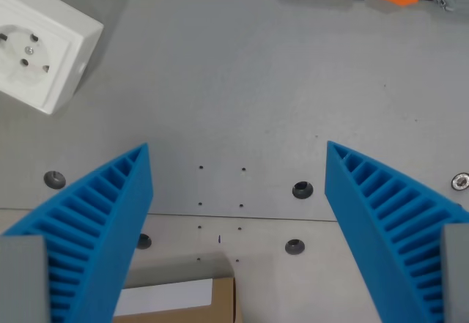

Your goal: Move above the white socket

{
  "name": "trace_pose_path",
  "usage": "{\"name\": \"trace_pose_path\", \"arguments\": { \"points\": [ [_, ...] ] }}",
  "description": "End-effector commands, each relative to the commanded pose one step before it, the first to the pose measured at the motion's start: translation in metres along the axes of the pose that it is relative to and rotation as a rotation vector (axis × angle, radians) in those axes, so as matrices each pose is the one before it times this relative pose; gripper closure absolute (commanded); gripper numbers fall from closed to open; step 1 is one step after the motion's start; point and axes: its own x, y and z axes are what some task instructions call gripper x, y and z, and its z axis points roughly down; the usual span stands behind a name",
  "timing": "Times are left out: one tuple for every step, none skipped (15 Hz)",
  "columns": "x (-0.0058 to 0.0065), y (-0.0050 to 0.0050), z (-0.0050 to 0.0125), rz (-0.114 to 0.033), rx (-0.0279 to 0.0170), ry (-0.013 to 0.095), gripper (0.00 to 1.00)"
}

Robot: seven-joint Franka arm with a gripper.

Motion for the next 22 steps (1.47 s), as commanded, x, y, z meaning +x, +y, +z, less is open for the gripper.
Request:
{"name": "trace_pose_path", "arguments": {
  "points": [
    [0.00130, -0.00449, 0.00240, -0.1115, -0.00181, 0.0159, 0.00],
    [0.00038, -0.00135, 0.00119, -0.0153, -0.00022, 0.0036, 0.00],
    [0.00046, -0.00151, 0.00136, -0.0169, -0.00040, 0.0042, 0.00],
    [0.00055, -0.00172, 0.00154, -0.0198, 0.00070, 0.0026, 0.00],
    [0.00065, -0.00194, 0.00170, -0.0219, 0.00037, 0.0051, 0.00],
    [0.00074, -0.00219, 0.00186, -0.0209, 0.00025, 0.0049, 0.00],
    [0.00082, -0.00245, 0.00197, -0.0266, 0.00024, 0.0049, 0.00],
    [0.00086, -0.00265, 0.00205, -0.0249, 0.00030, 0.0037, 0.00],
    [0.00088, -0.00282, 0.00211, -0.0314, -0.00021, 0.0026, 0.00],
    [0.00091, -0.00294, 0.00214, -0.0294, -0.00086, 0.0064, 0.00],
    [0.00097, -0.00300, 0.00219, -0.0254, -0.00069, 0.0051, 0.00],
    [0.00105, -0.00308, 0.00227, -0.0280, -0.00067, 0.0052, 0.00],
    [0.00113, -0.00315, 0.00238, -0.0275, -0.00064, 0.0036, 0.00],
    [0.00123, -0.00325, 0.00249, -0.0298, -0.00108, 0.0058, 0.00],
    [0.00134, -0.00332, 0.00258, -0.0269, -0.00149, 0.0055, 0.00],
    [0.00147, -0.00340, 0.00270, -0.0312, -0.00111, 0.0049, 0.00],
    [0.00160, -0.00348, 0.00279, -0.0321, -0.00095, 0.0035, 0.00],
    [0.00144, -0.00290, 0.00240, -0.0272, -0.00163, 0.0057, 0.00],
    [0.00161, -0.00293, 0.00245, -0.0248, -0.00175, 0.0053, 0.00],
    [0.00177, -0.00294, 0.00249, -0.0298, -0.00033, 0.0006, 0.00],
    [0.00200, -0.00294, 0.00248, -0.0293, -0.00030, 0.0017, 0.00],
    [0.00227, -0.00295, 0.00248, -0.0256, -0.00004, -0.0006, 0.00]
  ]
}}
